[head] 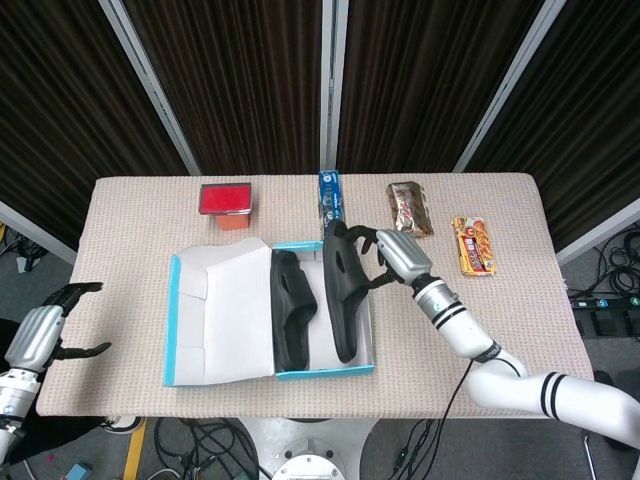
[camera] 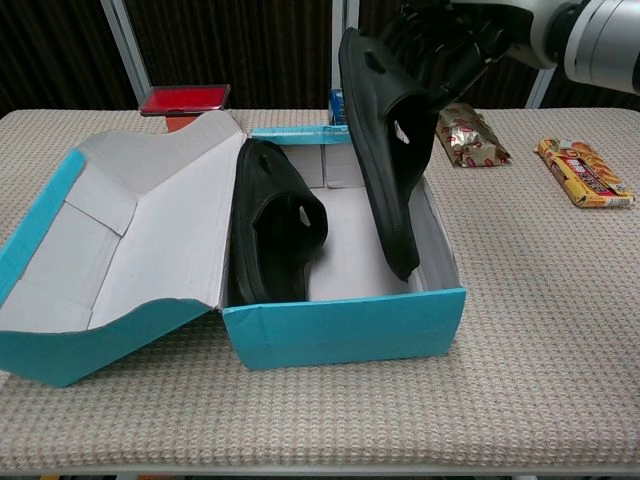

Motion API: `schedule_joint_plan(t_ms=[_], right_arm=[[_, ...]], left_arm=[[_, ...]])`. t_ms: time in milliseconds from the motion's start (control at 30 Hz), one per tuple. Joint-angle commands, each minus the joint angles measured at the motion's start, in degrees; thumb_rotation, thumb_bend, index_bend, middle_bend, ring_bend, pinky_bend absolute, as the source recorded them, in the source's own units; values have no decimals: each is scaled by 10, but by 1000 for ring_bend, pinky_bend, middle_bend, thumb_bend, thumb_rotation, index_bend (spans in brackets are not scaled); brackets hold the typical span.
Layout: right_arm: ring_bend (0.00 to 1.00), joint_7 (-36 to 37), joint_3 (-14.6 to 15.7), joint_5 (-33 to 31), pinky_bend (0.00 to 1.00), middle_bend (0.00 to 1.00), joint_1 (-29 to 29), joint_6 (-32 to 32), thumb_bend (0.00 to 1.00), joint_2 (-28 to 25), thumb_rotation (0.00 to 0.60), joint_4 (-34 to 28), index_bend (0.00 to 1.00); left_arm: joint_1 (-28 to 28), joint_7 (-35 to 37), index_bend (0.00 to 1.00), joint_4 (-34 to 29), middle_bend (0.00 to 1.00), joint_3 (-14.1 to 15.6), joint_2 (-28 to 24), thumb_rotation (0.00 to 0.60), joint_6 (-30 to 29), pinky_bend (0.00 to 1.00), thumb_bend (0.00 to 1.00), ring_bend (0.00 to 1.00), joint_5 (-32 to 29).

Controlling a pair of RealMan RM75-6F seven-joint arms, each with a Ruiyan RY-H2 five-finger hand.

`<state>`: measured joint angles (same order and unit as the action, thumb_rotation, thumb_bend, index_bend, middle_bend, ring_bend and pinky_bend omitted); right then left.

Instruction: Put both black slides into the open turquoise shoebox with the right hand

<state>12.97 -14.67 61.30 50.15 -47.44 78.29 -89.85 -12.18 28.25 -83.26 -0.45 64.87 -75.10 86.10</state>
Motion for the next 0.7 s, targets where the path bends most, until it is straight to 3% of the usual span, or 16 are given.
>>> schedule_joint_plan(t_ms=[33,400,700], right_arm=[[417,6,3,8,611,504,3,12,248,16,600,17,556],[416,2,8,8,611,504,6,39,251,53,600,59,557],[416,-33,8,-37,611,504,14,64,247,62,600,68,556]], left_arm=[[1,1,185,1,216,0,0,600,-1,184,41,124,0],[5,12,185,12,216,2,3,600,-5,184,41,124,3],[9,23,185,19,216,4,5,600,-8,184,41,124,6]])
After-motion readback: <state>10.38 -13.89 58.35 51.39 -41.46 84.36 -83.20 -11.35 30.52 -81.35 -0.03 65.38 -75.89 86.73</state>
